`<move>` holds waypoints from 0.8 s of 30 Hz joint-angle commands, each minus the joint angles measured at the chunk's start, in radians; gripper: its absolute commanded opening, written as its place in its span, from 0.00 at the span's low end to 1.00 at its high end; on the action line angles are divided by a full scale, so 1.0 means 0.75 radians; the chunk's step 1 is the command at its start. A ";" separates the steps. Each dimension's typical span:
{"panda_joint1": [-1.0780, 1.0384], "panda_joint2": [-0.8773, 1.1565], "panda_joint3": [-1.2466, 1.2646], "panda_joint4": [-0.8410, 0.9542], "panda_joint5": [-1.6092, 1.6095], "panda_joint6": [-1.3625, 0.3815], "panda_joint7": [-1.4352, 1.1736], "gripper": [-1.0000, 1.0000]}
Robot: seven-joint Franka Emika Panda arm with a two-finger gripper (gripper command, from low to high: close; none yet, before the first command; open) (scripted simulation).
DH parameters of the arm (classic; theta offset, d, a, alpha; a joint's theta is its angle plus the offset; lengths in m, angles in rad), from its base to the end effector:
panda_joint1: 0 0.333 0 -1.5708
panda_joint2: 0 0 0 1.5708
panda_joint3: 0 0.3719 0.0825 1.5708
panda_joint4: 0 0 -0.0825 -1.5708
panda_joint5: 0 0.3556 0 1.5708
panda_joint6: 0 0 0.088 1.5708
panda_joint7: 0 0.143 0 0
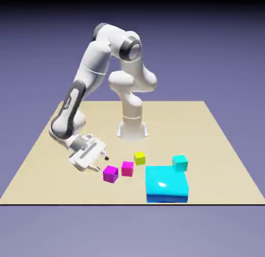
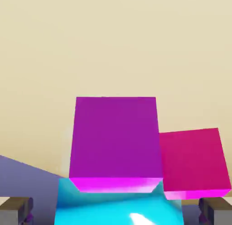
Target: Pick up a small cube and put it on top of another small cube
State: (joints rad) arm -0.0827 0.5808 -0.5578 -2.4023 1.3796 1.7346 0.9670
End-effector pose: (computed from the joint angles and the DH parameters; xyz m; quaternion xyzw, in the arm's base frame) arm 0.3917 -0.1600 0.1484 -0.1659 0.8424 0.4254 0.2862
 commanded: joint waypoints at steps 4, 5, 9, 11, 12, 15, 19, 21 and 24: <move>0.015 0.055 0.053 0.009 0.078 0.023 -0.030 0.00; 0.004 0.014 0.014 0.002 0.020 0.006 -0.008 0.00; -0.041 -0.162 -0.033 -0.063 -0.168 -0.001 0.065 0.00; -0.062 -0.258 0.021 -0.125 -0.231 0.039 0.090 0.00; -0.072 -0.307 0.048 -0.155 -0.263 0.060 0.103 0.00; -0.104 -0.452 0.129 -0.247 -0.357 0.120 0.141 0.00; -0.083 -0.419 0.215 -0.277 -0.273 0.179 0.091 0.00; -0.052 -0.339 0.275 -0.276 -0.157 0.217 0.028 0.00; -0.051 -0.336 0.277 -0.276 -0.153 0.219 0.025 1.00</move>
State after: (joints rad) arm -0.1208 0.3288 -0.3499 -2.6093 1.2648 1.8986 0.9860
